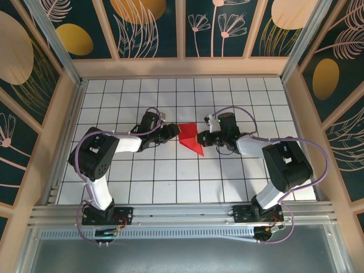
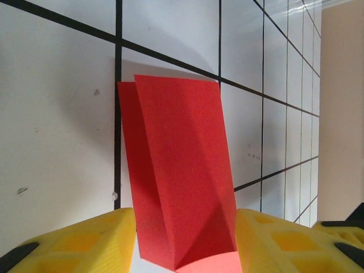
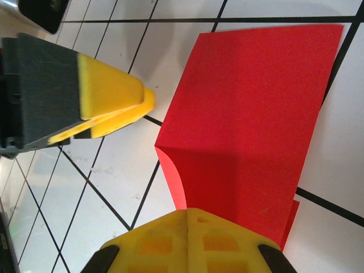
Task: Fold a paper plane with a square sheet of paper (fold left side to right side)
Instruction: Fourth fold the wing at the center of the table.
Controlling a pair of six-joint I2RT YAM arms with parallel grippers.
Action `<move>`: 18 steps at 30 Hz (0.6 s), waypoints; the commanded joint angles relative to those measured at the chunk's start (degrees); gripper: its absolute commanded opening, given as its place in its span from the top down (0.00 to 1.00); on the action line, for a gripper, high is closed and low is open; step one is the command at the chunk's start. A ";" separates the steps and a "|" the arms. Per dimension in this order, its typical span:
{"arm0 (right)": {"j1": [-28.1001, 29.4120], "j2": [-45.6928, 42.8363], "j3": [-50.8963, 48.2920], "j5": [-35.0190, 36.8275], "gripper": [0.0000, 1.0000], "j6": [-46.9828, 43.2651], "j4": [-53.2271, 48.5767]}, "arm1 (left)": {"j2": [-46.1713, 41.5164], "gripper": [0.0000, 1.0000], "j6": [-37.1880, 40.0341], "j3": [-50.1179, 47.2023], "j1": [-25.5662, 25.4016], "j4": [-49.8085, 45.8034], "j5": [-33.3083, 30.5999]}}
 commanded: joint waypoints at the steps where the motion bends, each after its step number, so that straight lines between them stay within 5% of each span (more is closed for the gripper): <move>1: -0.45 -1.85 -0.60 -1.24 1.00 1.06 1.88 | 1.98 0.52 0.31 2.62 0.19 1.85 1.98; 13: -0.66 -2.25 -1.50 -1.87 1.00 2.19 3.18 | 7.49 0.56 1.81 8.50 0.19 -0.47 1.75; 18: -0.80 -1.73 -2.09 -2.07 1.00 2.73 3.45 | 8.42 0.66 2.94 10.20 0.19 -1.62 -0.10</move>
